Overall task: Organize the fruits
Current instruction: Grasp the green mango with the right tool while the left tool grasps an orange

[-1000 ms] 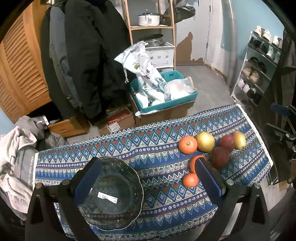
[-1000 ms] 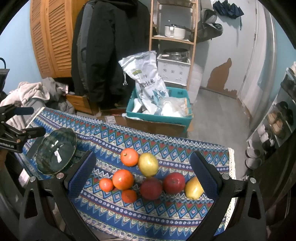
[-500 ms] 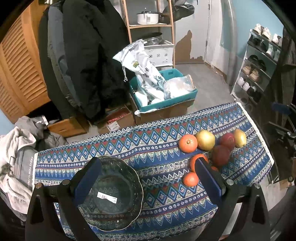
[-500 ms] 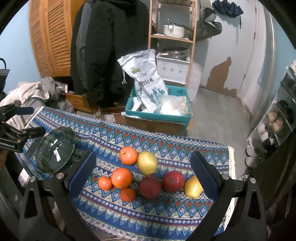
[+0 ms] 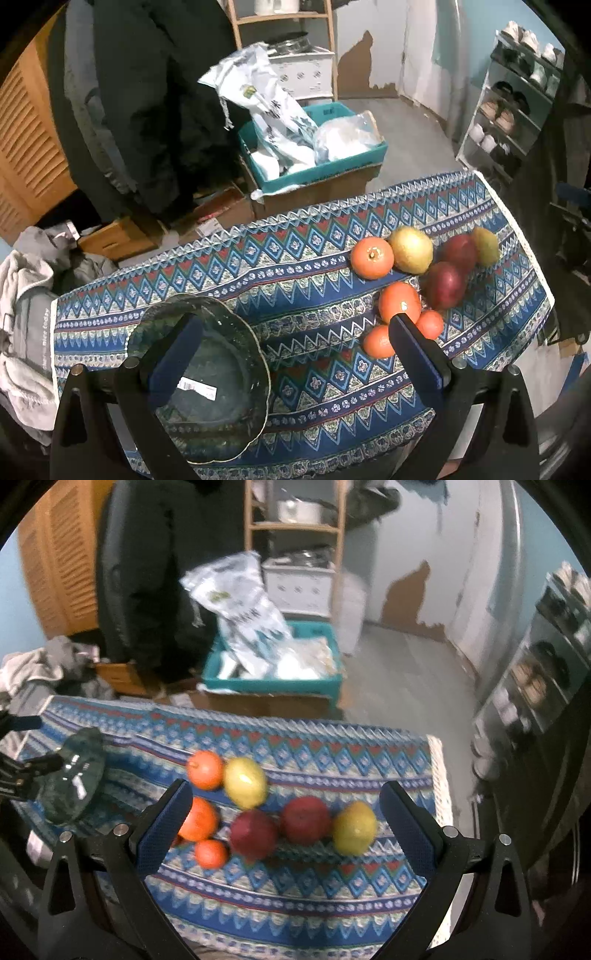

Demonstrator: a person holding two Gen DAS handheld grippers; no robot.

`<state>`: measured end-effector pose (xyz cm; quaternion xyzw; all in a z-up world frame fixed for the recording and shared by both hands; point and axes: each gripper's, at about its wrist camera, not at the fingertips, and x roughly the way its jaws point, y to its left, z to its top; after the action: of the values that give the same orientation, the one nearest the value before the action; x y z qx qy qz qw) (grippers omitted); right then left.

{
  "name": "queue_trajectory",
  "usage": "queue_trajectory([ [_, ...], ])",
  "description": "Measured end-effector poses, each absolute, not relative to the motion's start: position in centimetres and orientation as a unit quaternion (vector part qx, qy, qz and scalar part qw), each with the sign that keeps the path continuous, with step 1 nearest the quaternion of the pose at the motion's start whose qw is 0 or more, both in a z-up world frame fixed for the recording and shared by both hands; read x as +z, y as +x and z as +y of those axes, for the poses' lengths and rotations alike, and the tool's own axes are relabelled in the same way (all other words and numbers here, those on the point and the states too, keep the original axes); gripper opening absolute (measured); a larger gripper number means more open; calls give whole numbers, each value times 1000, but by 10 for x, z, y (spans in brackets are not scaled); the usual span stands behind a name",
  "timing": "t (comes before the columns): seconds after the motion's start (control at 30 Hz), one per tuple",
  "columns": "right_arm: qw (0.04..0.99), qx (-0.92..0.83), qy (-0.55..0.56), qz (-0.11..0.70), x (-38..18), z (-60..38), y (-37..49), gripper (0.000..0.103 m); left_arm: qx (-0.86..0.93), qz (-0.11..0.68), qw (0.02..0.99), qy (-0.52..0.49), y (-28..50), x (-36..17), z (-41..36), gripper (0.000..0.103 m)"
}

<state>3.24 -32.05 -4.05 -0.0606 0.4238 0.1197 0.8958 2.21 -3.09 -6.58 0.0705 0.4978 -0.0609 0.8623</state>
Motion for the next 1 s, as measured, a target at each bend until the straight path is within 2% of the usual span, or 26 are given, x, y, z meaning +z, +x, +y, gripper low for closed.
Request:
queue_trajectory([
  [0.33,868,78,-47,489,-90,-369,66,98,-71,524,844,89,50,-100,-54,102],
  [0.8,813,84,-52,574,-155,-395,92,90,-89,569,808,122,69,-155,-68,102],
  [1.0,794,78,-82,598,-181,-394,105,87,-97,576,802,124,85,-163,-68,102],
])
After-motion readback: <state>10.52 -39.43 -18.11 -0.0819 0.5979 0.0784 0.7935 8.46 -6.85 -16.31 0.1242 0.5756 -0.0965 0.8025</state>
